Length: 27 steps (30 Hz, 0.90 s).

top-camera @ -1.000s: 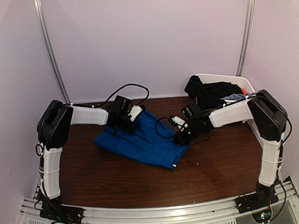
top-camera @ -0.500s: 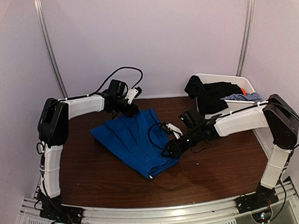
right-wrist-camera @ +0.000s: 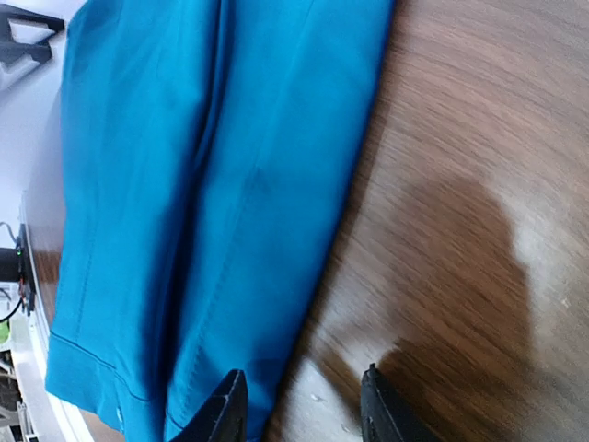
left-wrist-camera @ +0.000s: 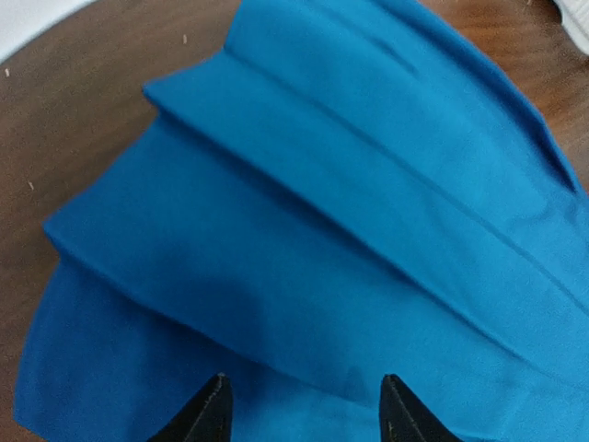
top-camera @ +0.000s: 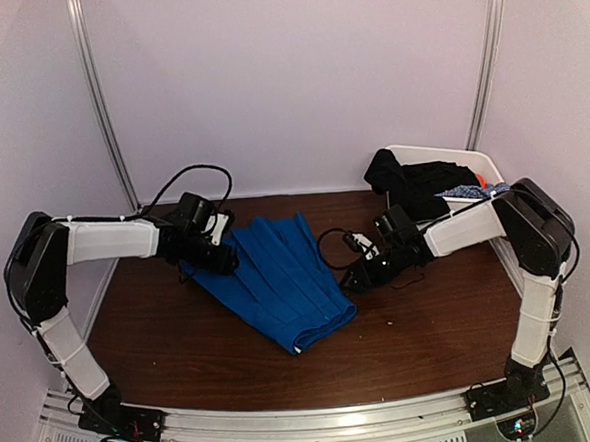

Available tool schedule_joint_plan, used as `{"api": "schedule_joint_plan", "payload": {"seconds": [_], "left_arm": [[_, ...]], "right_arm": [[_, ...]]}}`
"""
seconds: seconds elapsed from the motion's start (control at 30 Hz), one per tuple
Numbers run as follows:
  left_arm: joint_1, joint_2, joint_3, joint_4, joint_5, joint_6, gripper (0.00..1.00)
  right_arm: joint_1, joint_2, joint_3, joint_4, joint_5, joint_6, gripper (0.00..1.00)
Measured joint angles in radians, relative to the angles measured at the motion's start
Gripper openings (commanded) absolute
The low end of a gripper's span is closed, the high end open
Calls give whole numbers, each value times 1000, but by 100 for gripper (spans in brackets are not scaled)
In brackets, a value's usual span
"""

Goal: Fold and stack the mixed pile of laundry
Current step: Rotate the rectangle-folded skirt at the center of the board, then adjust the rectangle-folded skirt at the center of the board.

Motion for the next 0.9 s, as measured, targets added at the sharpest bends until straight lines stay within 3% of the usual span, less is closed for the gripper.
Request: {"api": "schedule_joint_plan", "payload": {"seconds": [0.23, 0.37, 0.57, 0.7, 0.9], "left_arm": [[2, 95, -68, -7, -37, -47, 45], [27, 190, 40, -4, -59, -39, 44], [98, 282, 227, -28, -83, 6, 54], [82, 167, 203, -37, -90, 29, 56], [-146, -3, 141, -17, -90, 14, 56]], "right_arm": [[77, 29, -27, 113, -49, 61, 33], [189, 28, -84, 231, -73, 131, 35], [330, -7, -167, 333, -98, 225, 46], [270, -81, -244, 355, -89, 270, 46], [100, -85, -266, 504, -66, 402, 50]]}}
